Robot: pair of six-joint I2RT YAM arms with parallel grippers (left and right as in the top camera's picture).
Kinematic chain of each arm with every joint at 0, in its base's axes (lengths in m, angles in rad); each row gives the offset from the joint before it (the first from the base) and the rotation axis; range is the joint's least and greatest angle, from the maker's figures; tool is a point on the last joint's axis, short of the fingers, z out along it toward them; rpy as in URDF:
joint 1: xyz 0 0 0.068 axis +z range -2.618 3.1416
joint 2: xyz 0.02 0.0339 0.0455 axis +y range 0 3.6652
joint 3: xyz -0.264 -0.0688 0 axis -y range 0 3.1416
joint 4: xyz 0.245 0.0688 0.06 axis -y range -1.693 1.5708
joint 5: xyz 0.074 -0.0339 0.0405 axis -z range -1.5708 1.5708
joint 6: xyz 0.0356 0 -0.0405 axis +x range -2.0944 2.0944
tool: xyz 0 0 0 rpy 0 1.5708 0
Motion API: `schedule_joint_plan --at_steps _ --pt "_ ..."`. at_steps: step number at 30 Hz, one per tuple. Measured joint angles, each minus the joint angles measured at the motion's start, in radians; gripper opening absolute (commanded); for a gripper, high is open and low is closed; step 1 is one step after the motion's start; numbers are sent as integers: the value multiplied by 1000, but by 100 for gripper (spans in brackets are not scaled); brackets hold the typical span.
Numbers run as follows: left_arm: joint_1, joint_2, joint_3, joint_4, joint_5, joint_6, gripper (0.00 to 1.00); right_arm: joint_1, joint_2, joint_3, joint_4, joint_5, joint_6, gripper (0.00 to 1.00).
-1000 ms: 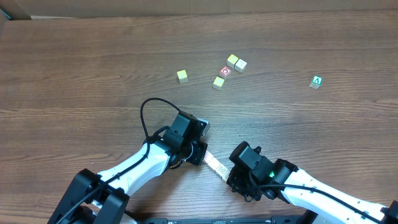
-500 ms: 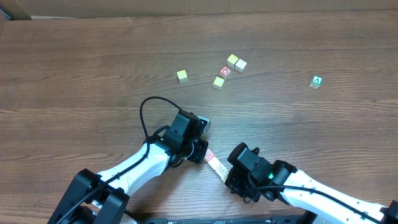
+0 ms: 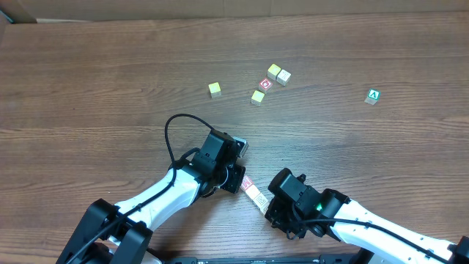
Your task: Flip 4 blocks
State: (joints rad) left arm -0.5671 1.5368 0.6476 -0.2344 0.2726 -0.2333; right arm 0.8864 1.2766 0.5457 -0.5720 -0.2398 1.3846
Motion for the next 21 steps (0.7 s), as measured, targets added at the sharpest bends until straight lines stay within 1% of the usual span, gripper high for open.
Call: schedule_joint_plan --at_steps 11,21 --pt "6 9 0 5 0 -7 4 0 0 0 10 -6 2 4" --pt "6 37 0 83 31 -45 4 6 0 0 13 -16 3 4"
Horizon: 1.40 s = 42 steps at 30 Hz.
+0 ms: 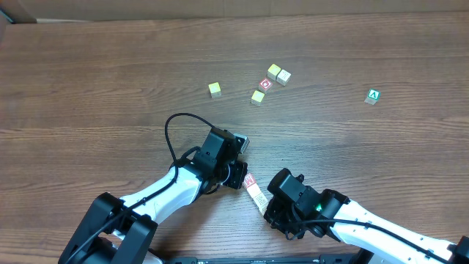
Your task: Flip 4 blocks
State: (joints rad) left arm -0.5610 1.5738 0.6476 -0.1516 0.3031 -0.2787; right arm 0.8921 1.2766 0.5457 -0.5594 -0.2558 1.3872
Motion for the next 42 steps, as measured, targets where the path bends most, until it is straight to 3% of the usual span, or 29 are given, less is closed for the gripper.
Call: schedule_joint_plan --at_steps 31,42 --pt "5 48 0 46 21 -29 4 1 0 -4 8 -2 0 4" --pt "-3 59 0 52 79 -30 4 25 58 -9 106 28 23 4"
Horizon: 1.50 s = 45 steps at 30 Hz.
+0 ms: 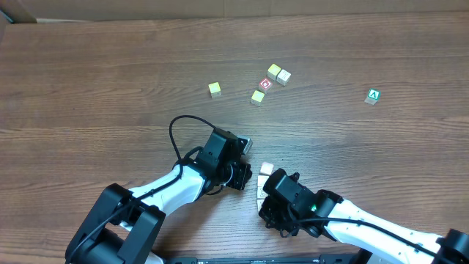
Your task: Flip 4 blocks
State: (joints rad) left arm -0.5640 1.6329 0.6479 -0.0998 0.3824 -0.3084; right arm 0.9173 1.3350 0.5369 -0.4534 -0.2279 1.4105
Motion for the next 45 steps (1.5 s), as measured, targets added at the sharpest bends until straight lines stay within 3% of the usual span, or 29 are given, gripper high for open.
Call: schedule_joint_plan --at_steps 21,31,37,45 --pt "0 2 -1 44 11 0 4 77 14 25 3 51 -38 4" --pt "0 2 -1 46 6 0 4 129 -59 184 -203 259 -84 4" --pt "0 2 -1 48 6 0 4 14 -89 191 -211 355 -110 4" --pt "0 2 -1 48 3 0 4 -196 -89 191 -127 390 -250 4"
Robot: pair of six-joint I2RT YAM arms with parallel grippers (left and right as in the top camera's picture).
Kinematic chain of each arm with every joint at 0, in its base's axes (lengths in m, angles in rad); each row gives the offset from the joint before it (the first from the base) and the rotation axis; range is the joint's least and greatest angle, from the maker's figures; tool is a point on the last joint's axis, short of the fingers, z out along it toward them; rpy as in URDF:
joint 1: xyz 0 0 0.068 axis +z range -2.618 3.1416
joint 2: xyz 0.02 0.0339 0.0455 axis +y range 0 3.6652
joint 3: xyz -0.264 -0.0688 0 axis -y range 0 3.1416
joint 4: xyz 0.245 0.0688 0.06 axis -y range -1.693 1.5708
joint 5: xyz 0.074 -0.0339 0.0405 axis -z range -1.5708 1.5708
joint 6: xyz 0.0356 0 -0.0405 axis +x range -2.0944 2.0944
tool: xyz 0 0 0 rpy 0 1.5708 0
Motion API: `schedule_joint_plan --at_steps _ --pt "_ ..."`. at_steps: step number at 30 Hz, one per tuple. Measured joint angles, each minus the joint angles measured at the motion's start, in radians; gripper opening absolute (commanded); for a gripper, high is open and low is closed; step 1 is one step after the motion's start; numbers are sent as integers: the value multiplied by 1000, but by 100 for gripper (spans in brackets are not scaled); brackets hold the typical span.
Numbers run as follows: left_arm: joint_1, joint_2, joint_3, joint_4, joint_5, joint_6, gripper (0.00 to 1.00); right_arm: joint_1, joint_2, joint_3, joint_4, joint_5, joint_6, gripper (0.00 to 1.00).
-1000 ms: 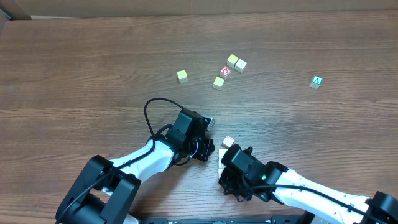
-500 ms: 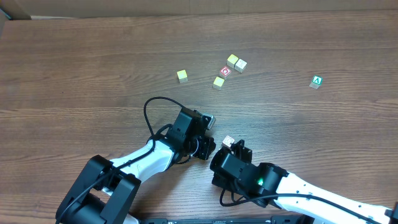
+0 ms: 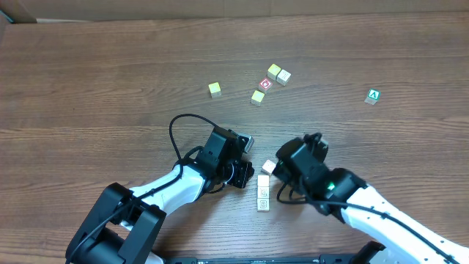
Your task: Flip 4 blocks
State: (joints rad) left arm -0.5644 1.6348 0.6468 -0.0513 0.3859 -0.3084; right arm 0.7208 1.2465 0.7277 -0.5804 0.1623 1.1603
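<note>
A short row of pale blocks [image 3: 263,193] lies flat on the table, running from near to far, between the two arms. One separate pale block [image 3: 268,167] sits just beyond its far end. My left gripper [image 3: 246,176] is at the row's left side, close to its far end. My right gripper [image 3: 279,174] reaches in from the right, its tip right beside the separate block. The arms' dark bodies hide both sets of fingers, so neither opening nor contact can be read.
Further back lie loose blocks: a yellow-green one [image 3: 214,89], another [image 3: 257,96], a red-faced one [image 3: 265,84] and a pale pair [image 3: 278,73]. A green block [image 3: 373,95] lies alone at the far right. The left arm's cable [image 3: 179,128] loops above the table.
My right arm has moved from the near side of the blocks to their right and further back. The row, partly hidden before, now lies in full view. The left gripper has barely moved.
First a slanted row of blocks with a red-marked face stretched between my two grippers. It stayed so while the left gripper edged closer. Then one block lay apart beyond the row with pale faces up. Now the row lies straight and uncovered.
</note>
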Motion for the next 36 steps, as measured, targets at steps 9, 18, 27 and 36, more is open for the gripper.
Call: schedule_joint_plan --at_steps 9,18,27,36 --pt "0 0 0 1 0 0 4 -66 119 3 123 -24 -109 4" --pt "0 0 0 7 0 0 4 -67 274 3 203 -69 -126 4" --pt "0 0 0 26 0 0 4 -67 285 4 232 -69 -130 4" --pt "0 0 0 28 0 -3 4 -66 322 4 270 -85 -133 4"
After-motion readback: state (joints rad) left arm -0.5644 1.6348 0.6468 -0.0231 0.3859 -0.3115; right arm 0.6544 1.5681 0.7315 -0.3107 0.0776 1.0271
